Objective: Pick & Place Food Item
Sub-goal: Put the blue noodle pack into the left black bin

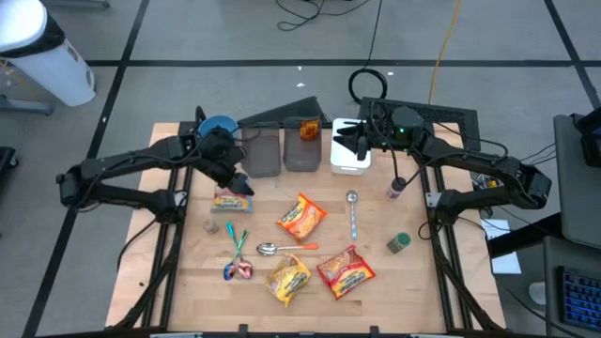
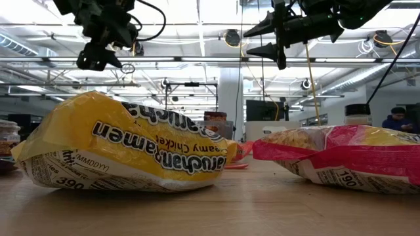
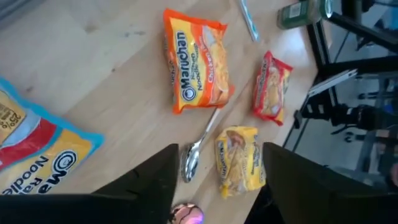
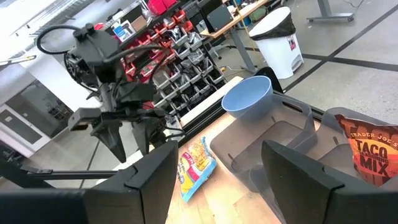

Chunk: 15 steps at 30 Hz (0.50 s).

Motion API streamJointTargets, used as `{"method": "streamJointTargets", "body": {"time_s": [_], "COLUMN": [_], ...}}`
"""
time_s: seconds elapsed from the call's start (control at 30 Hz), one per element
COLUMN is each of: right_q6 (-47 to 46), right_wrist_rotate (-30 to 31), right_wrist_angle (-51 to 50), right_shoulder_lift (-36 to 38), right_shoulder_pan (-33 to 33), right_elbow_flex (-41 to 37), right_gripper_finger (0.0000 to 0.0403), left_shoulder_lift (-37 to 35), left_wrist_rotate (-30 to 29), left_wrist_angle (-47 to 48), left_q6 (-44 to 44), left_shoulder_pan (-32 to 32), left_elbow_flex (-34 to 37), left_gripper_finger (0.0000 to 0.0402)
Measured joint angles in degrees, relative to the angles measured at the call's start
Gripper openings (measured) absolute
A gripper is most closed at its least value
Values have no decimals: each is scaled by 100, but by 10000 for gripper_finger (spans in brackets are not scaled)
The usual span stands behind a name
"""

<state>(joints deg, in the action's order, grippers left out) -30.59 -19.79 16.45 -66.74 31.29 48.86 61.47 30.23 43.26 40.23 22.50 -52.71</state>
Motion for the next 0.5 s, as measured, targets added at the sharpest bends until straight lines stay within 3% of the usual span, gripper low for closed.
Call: {"method": "streamJointTargets", "body": {"time_s": [0.2, 0.37, 0.5], "right_q6": [0, -11, -20], "right_wrist_rotate": [-2, -4, -4], "right_wrist_angle": [0, 0, 0], "right_shoulder_lift": [0, 0, 0], "right_shoulder_pan": [0, 0, 0], "right_elbow_flex": [0, 0, 0], "right_gripper_finger": [226, 226, 226], "left_shoulder_lift": [0, -288, -831], "left_wrist_rotate": [-378, -949, -894], "left_wrist_angle": [441, 1085, 1066], "left_q6": [-151, -556, -579], "left_shoulder_pan": [374, 705, 1060], "left_elbow_flex": [0, 0, 233], "left_gripper_finger": [294, 296, 280]}}
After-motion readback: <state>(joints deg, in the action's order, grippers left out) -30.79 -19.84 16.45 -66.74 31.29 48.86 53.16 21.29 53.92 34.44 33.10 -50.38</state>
